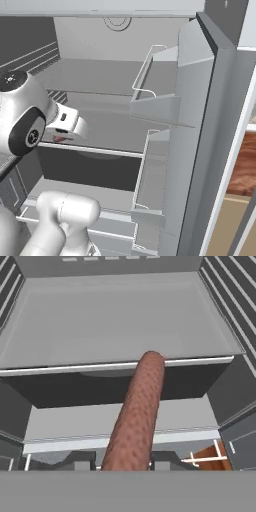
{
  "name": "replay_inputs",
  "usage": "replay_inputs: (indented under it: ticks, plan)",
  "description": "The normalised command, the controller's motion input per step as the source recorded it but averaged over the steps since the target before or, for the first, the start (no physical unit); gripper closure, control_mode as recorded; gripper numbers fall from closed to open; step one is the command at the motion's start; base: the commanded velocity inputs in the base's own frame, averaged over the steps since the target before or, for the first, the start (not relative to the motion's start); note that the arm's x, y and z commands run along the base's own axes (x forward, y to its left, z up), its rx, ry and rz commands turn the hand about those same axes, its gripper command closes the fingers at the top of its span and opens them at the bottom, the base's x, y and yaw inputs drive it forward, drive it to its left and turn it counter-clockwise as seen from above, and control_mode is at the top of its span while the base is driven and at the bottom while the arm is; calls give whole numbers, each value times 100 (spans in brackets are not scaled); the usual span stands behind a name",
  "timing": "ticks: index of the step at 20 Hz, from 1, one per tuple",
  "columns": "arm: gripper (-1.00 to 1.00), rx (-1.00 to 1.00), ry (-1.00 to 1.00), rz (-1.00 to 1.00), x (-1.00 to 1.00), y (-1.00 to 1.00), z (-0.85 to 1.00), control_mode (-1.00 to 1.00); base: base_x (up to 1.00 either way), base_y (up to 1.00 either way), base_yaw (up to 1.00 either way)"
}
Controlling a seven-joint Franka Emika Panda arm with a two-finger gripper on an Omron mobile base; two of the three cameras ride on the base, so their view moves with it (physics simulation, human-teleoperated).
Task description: Move the hot dog bun to the plate on the dining table and place the condiment next to that plate. Then navigate to the fridge and take the sausage and place it on the plate as well.
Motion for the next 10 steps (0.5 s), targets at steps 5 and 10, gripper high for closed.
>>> replay_inputs:
  ticks: [5, 10]
  plan:
    - [100, 0, 3, 1, -28, 0, -23, 100, -11, 0, 0]
    - [100, 0, 0, 0, 0, 0, 0, 100, -100, 0, 0]
